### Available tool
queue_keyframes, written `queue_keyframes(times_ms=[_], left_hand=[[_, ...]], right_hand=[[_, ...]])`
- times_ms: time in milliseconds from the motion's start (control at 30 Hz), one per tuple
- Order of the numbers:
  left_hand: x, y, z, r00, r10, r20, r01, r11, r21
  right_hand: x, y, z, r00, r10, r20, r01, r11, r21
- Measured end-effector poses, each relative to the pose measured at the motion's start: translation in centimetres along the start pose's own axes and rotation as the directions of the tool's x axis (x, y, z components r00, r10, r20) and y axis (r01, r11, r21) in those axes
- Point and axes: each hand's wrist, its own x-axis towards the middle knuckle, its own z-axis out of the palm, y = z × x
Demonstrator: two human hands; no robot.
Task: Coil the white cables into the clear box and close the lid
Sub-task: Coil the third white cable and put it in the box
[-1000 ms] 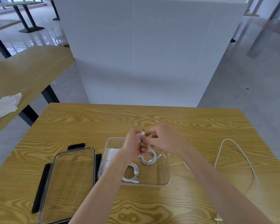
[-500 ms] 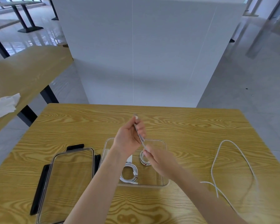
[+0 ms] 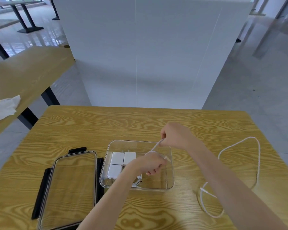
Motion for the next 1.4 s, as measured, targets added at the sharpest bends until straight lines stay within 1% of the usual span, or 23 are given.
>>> queue_keyframes(times_ms=[33,100,167,233,333,433,533,667,733,767,833,867,933,1000,1033,1100,1167,1200,1267,1300,1333,1367,1400], left_hand=[[0.2,-0.1,-0.3,0.999,-0.01,-0.038,0.007,0.997,-0.076],[0.3,-0.2,-1.0,0.994,0.029,-0.102,-0.062,0.938,-0.34],[0.4,-0.4,-2.1,0.979,0.073,-0.19,-0.175,0.776,-0.605],[0.6,-0.7,-3.1,0.953,0.096,-0.287,-0.285,0.611,-0.739],[0.4,-0.7,-4.5,0.932,0.086,-0.352,-0.354,0.425,-0.833],[0.1,-0.7,-5.5,0.913,0.122,-0.388,-0.407,0.22,-0.887],[-0.8,-0.4,-5.2,0.907,0.201,-0.37,-0.401,0.147,-0.904],[-2.3,0.3,-3.9,0.875,0.382,-0.296,-0.326,0.013,-0.945],[-2.8,0.7,-3.3,0.822,0.545,-0.164,-0.211,0.024,-0.977],[-2.9,0.9,-2.9,0.776,0.626,-0.075,-0.157,0.076,-0.985],[-3.0,0.8,-2.1,0.708,0.702,0.08,-0.169,0.278,-0.945],[-3.1,0.6,-1.7,0.703,0.691,0.168,-0.186,0.407,-0.894],[-2.9,0.2,-1.3,0.75,0.578,0.321,-0.178,0.644,-0.744],[-2.6,-0.1,-1.0,0.866,0.364,0.344,-0.124,0.821,-0.557],[-2.3,-0.3,-0.9,0.911,0.255,0.323,-0.075,0.876,-0.477],[-2.0,-0.2,-0.5,0.962,0.088,0.257,0.006,0.94,-0.342],[-1.5,-0.2,-0.2,0.981,-0.007,0.196,0.053,0.973,-0.226],[-1.3,-0.4,-0.1,0.984,-0.026,0.176,0.067,0.97,-0.235],[-1.1,-0.5,0.1,0.995,-0.031,0.1,0.065,0.929,-0.364],[-1.4,-0.4,-0.2,1.0,-0.02,0.02,0.026,0.9,-0.435],[-1.4,-0.8,-0.8,0.999,-0.015,-0.043,-0.01,0.843,-0.538],[-1.0,-1.4,-1.8,0.995,-0.075,-0.065,0.007,0.704,-0.71],[-1.1,-1.7,-2.6,0.978,-0.109,-0.176,-0.08,0.587,-0.806]], right_hand=[[-0.2,-0.3,-0.1,1.0,-0.02,-0.01,0.02,0.999,0.027],[-0.7,-0.8,0.0,0.998,-0.055,-0.03,0.058,0.992,0.11],[-1.3,-1.3,0.4,0.995,-0.085,-0.05,0.093,0.979,0.18],[-1.8,-1.6,1.3,0.993,-0.106,-0.043,0.113,0.963,0.243],[-2.5,-1.8,2.8,0.992,-0.126,-0.008,0.121,0.93,0.347],[-2.7,-1.3,5.3,0.988,-0.156,-0.012,0.151,0.928,0.342],[-2.4,-0.1,7.8,0.99,-0.135,-0.038,0.138,0.889,0.437],[-2.1,0.3,8.8,0.992,-0.077,0.096,0.011,0.834,0.552],[-1.8,0.2,9.1,0.979,-0.059,0.196,-0.07,0.802,0.593],[-1.7,0.1,8.9,0.969,-0.057,0.24,-0.103,0.791,0.604],[-1.2,0.1,8.2,0.957,-0.062,0.283,-0.121,0.801,0.587],[-0.8,0.3,7.7,0.959,-0.042,0.279,-0.128,0.817,0.562],[-0.3,0.6,5.8,0.971,-0.001,0.237,-0.106,0.892,0.438],[0.4,0.9,4.1,0.981,0.005,0.193,-0.066,0.948,0.311],[0.5,1.0,3.3,0.983,0.017,0.182,-0.065,0.963,0.26],[0.5,0.9,2.2,0.987,0.02,0.162,-0.051,0.98,0.191],[0.2,0.5,1.4,0.99,-0.014,0.143,-0.009,0.987,0.161],[0.1,0.2,1.1,0.992,-0.04,0.122,0.02,0.987,0.161],[-0.4,-0.2,0.5,0.992,-0.076,0.097,0.057,0.982,0.181],[-0.7,-0.4,0.4,0.992,-0.093,0.084,0.073,0.975,0.21],[-1.0,-0.4,0.3,0.992,-0.109,0.067,0.089,0.964,0.249],[-1.5,-0.6,0.2,0.99,-0.127,0.054,0.106,0.951,0.291],[-1.8,-0.6,0.2,0.989,-0.139,0.048,0.115,0.933,0.34]])
